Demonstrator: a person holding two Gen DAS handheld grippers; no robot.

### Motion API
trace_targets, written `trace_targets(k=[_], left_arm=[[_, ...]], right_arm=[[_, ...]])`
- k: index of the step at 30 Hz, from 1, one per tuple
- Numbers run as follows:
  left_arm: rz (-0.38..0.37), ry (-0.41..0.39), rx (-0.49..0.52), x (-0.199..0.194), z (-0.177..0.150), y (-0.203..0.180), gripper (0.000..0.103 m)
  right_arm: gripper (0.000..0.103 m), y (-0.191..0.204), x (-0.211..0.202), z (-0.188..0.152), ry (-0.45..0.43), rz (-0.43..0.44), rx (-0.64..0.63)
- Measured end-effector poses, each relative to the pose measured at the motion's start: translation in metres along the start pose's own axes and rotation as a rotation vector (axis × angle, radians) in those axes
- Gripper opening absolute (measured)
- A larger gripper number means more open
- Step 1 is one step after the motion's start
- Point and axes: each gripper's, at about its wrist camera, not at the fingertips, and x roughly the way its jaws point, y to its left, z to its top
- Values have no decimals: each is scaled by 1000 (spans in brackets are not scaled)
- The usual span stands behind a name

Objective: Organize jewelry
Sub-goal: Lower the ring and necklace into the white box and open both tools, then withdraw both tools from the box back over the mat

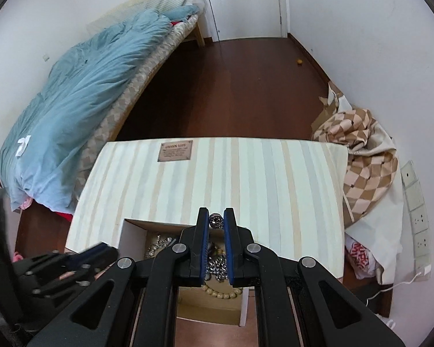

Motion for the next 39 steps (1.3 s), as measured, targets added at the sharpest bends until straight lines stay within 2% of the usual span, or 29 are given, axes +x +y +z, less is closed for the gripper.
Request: trace_targets(k=[5, 12, 14, 15, 16, 17, 18, 19, 23, 24, 25, 26, 27, 28, 30, 32, 39], left_arm=[[-4, 59, -13, 19, 0, 2, 10], [7, 127, -80, 30, 4, 12, 12], [25, 111, -88, 26, 6, 15, 16], [15, 101, -94, 22, 7, 16, 23], [26, 92, -96, 19, 8, 16, 39], [45, 79, -96, 16, 9, 17, 51], [56, 60, -97, 11, 10, 17, 71], [54, 31, -101, 3, 10, 18, 73], [101, -5, -89, -9, 12, 21, 74], [121, -17, -82, -13, 12, 21, 78], [147, -28, -73, -16, 10, 21, 92], [171, -39, -63, -19, 8, 21, 98], [185, -49, -59, -21, 7, 21, 102], [209, -64, -53, -24, 4, 21, 102], [256, -80, -39, -27, -4, 21, 102], [270, -83, -31, -27, -12, 21, 102], [276, -58, -13, -36, -43, 16, 102]], right_arm=[[11, 4, 8, 6, 11, -6, -23], [11, 1, 33, 3, 95, 6, 2], [11, 0, 38, 2, 120, 3, 10], [12, -2, 39, 1, 131, 8, 18], [17, -3, 39, -1, 136, 8, 25], [33, -4, 39, -2, 139, 8, 29], [43, -5, 38, -4, 139, 8, 37], [55, -7, 36, -6, 137, 10, 39], [57, -9, 28, -15, 132, -7, 30], [60, -9, 26, -19, 132, -21, 26], [70, -9, 25, -20, 133, -36, 20], [83, -8, 23, -24, 134, -58, 7], [88, -6, 21, -29, 132, -78, -6], [92, -6, 20, -32, 131, -92, -17], [95, -2, 17, -44, 138, -135, -41], [100, -1, 16, -53, 151, -141, -45], [101, 2, -1, -83, 165, -166, -32]])
